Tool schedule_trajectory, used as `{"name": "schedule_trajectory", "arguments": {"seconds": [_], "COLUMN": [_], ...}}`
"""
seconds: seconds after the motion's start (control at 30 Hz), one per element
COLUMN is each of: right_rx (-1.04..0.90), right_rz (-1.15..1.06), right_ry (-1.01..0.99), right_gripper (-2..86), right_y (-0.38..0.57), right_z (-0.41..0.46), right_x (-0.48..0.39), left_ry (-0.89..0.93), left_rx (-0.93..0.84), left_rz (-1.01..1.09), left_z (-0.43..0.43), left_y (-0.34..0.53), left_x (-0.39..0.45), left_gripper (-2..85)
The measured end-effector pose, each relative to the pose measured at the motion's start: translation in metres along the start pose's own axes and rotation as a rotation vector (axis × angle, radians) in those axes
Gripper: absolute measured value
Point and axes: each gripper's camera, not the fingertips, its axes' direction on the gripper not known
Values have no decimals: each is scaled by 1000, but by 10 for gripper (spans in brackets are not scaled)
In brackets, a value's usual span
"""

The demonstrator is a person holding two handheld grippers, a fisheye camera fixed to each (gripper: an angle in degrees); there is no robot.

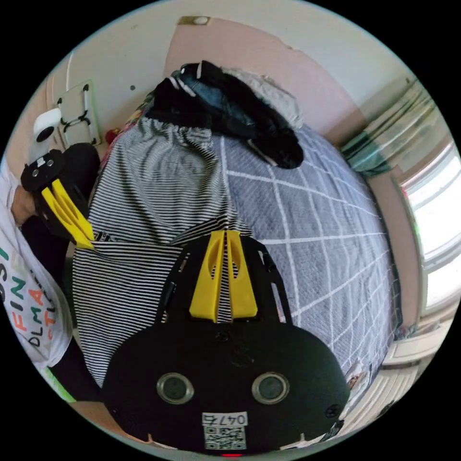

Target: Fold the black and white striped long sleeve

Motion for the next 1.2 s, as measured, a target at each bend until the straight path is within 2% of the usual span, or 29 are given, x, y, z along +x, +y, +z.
{"name": "schedule_trajectory", "arguments": {"seconds": [0.07, 0.2, 0.27, 0.33, 0.4, 0.53, 0.63, 0.8, 1.0, 1.2], "right_rx": [63, 62, -86, -150, -120, 51, 185, 26, -106, -4], "right_rz": [60, 45, 22, 53, 123, 219, 90, -102, -58, 125], "right_ry": [155, 225, 219, 225, 192, 92, -117, -237, -160, -331], "right_gripper": [-3, -2, 0, 6, 16, 26, 21, 40, 27, 7], "right_y": [3, -1, -4, 1, 8, 19, 15, 0, 5, 32], "right_z": [-23, -3, 39, 57, 54, 7, -30, -16, 5, -7], "right_x": [1, 1, 2, 8, 17, 27, -5, -80, -107, -77], "left_ry": [-31, -76, -27, 6, -59, -52, -33, -26, 12, 17], "left_rx": [18, -7, 18, 58, 77, 41, 131, 384, 364, 363], "left_rz": [-1, -66, -102, -107, -112, -111, -149, -240, -271, -251], "left_z": [-6, -4, -6, -13, -23, -29, -47, -77, -74, -75], "left_y": [1, 9, 14, 19, 21, 15, 21, 53, 62, 60], "left_x": [4, 0, -4, -4, -6, -21, -33, -56, -70, -67], "left_gripper": [-9, -6, 0, 27, 91, 108, 93, 72, 66, 62]}}
